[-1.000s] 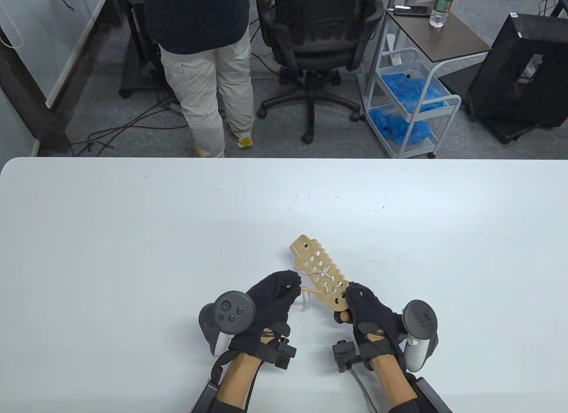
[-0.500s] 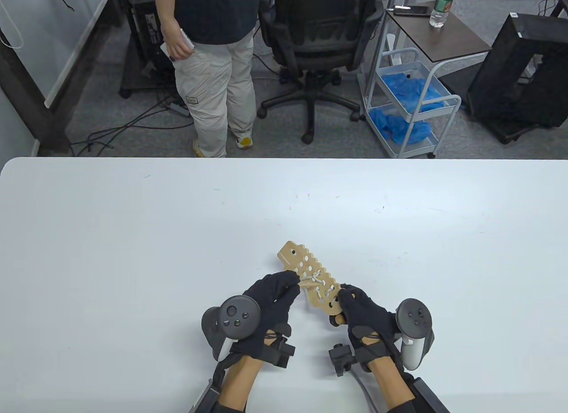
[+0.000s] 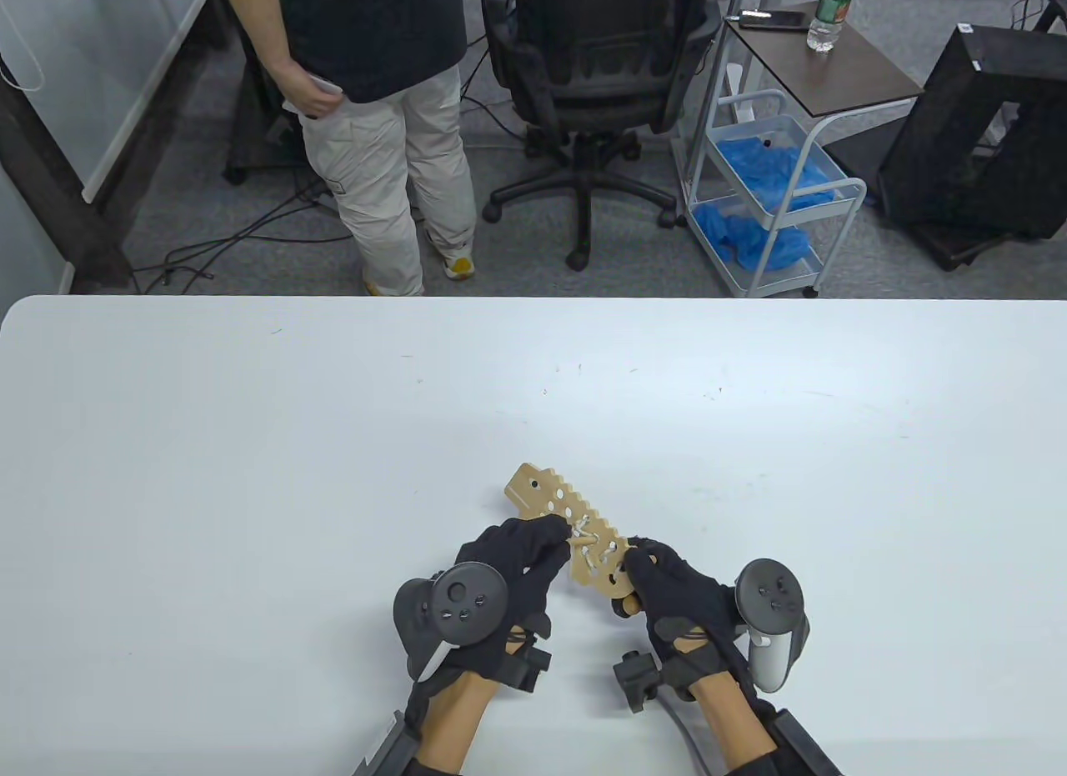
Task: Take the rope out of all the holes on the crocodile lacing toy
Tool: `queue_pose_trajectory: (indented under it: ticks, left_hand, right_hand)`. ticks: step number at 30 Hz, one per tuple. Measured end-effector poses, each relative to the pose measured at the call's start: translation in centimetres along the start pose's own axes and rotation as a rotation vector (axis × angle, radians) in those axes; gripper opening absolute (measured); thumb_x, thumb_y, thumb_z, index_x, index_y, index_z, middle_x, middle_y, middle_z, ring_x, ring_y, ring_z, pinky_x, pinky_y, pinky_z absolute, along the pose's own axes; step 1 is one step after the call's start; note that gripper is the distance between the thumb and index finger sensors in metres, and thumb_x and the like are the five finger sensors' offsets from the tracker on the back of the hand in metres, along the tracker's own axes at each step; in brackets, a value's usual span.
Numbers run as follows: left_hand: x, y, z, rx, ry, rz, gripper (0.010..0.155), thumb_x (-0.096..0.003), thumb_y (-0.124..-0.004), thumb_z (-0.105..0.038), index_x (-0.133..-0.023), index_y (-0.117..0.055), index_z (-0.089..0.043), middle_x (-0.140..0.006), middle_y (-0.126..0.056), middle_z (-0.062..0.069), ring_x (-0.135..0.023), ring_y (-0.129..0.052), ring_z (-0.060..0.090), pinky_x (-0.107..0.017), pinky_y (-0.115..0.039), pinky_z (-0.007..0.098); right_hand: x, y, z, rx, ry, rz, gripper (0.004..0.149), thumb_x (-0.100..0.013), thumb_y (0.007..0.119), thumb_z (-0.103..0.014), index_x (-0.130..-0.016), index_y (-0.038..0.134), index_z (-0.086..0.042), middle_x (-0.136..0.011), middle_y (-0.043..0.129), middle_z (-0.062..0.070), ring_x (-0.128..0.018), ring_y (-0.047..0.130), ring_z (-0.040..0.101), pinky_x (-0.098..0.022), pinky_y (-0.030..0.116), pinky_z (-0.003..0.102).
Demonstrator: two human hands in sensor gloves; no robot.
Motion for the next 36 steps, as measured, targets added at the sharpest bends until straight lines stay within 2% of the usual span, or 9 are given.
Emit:
queue_pose_trajectory:
  ticks: [7, 11, 18, 22, 24, 26, 29, 33, 36]
  left_hand:
    - [0.1, -0.6, -1.0, -0.055, -0.052, 0.023, 0.041, -0.0443, -0.087, -0.043, -0.085, -0.090, -0.041, -0.069, -0.101, -0.006, -0.053, -0.101, 0.013, -0.049, -0.086, 0.044]
    - [0.0, -0.1, -0.6, 0.009, -0.039, 0.014, 0.054, -0.0463, -0.081, -0.049, -0.099, -0.077, -0.039, -0.072, -0.100, -0.006, -0.055, -0.100, 0.013, -0.050, -0.085, 0.044]
    - [0.1, 1.8, 3.8, 0.213, 0.190, -0.083, 0.059, -0.0518, -0.072, -0.046, -0.108, -0.062, -0.031, -0.077, -0.095, -0.007, -0.058, -0.098, 0.012, -0.051, -0.084, 0.042]
    - [0.2, 1.9, 6.1, 0.267, 0.279, -0.089, 0.055, -0.0523, -0.071, -0.045, -0.106, -0.065, -0.032, -0.080, -0.094, -0.006, -0.060, -0.097, 0.013, -0.052, -0.083, 0.042]
    - [0.0, 1.3, 6.8, 0.322, 0.286, -0.064, 0.052, -0.0516, -0.072, -0.045, -0.102, -0.072, -0.036, -0.083, -0.093, -0.005, -0.063, -0.097, 0.014, -0.054, -0.082, 0.045]
    - [-0.3, 0.4, 7.0, 0.407, 0.263, -0.016, 0.049, -0.0501, -0.074, -0.045, -0.098, -0.079, -0.037, -0.084, -0.095, -0.002, -0.066, -0.096, 0.018, -0.055, -0.081, 0.048]
    - [-0.8, -1.4, 6.3, 0.540, 0.195, 0.130, 0.048, -0.0495, -0.076, -0.046, -0.097, -0.081, -0.038, -0.090, -0.092, -0.001, -0.075, -0.092, 0.022, -0.059, -0.077, 0.054]
    - [-0.9, -4.2, 3.4, 0.849, 0.044, 0.439, 0.059, -0.0497, -0.079, -0.046, -0.107, -0.069, -0.040, -0.114, -0.071, 0.004, -0.103, -0.068, 0.030, -0.070, -0.062, 0.064]
    - [-0.7, -4.8, 1.7, 0.886, -0.030, 0.518, 0.066, -0.0477, -0.085, -0.039, -0.110, -0.064, -0.040, -0.118, -0.066, 0.000, -0.109, -0.061, 0.031, -0.072, -0.059, 0.066]
  right_hand:
    - [0.0, 0.7, -0.4, -0.023, -0.028, -0.058, 0.051, -0.044, 0.077, -0.039, -0.079, 0.084, -0.003, -0.062, 0.097, 0.024, -0.040, 0.099, 0.036, -0.044, 0.076, 0.061]
    - [0.0, 0.3, -0.4, -0.101, -0.012, -0.028, 0.051, -0.044, 0.077, -0.039, -0.079, 0.084, -0.003, -0.061, 0.097, 0.024, -0.039, 0.099, 0.036, -0.043, 0.077, 0.061]
    - [-0.1, -1.3, -0.9, -0.293, -0.012, 0.015, 0.051, -0.044, 0.076, -0.040, -0.078, 0.084, -0.003, -0.059, 0.098, 0.023, -0.037, 0.100, 0.033, -0.042, 0.078, 0.059]
    - [-0.1, -1.0, -1.3, -0.413, -0.009, -0.054, 0.051, -0.045, 0.075, -0.041, -0.076, 0.084, -0.002, -0.056, 0.098, 0.022, -0.034, 0.100, 0.031, -0.041, 0.079, 0.058]
    - [-0.2, -0.3, -1.7, -0.488, -0.013, -0.141, 0.051, -0.045, 0.075, -0.041, -0.075, 0.084, -0.001, -0.054, 0.099, 0.022, -0.032, 0.100, 0.030, -0.040, 0.080, 0.058]
    - [-0.2, 0.3, -2.1, -0.536, -0.026, -0.201, 0.051, -0.046, 0.074, -0.042, -0.075, 0.085, -0.002, -0.053, 0.099, 0.021, -0.030, 0.100, 0.029, -0.039, 0.081, 0.057]
    - [0.0, 1.3, -2.5, -0.609, -0.025, -0.280, 0.051, -0.046, 0.074, -0.042, -0.074, 0.085, -0.001, -0.051, 0.100, 0.020, -0.028, 0.100, 0.028, -0.038, 0.081, 0.056]
    - [0.1, 2.1, -2.6, -0.646, -0.022, -0.344, 0.051, -0.046, 0.074, -0.042, -0.074, 0.085, -0.001, -0.050, 0.100, 0.020, -0.027, 0.100, 0.028, -0.037, 0.082, 0.056]
    - [0.1, 2.4, -2.6, -0.624, -0.027, -0.356, 0.051, -0.046, 0.074, -0.043, -0.073, 0.086, -0.001, -0.049, 0.100, 0.020, -0.026, 0.100, 0.027, -0.037, 0.082, 0.056]
Point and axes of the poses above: the tracker on the back of each hand, its own z axis roughly to the little-finger side, its own x axis roughly from the fingertips to the wrist, y = z × x, the point moved 5 cm from there along -x, roughly from the wrist to the fingertips
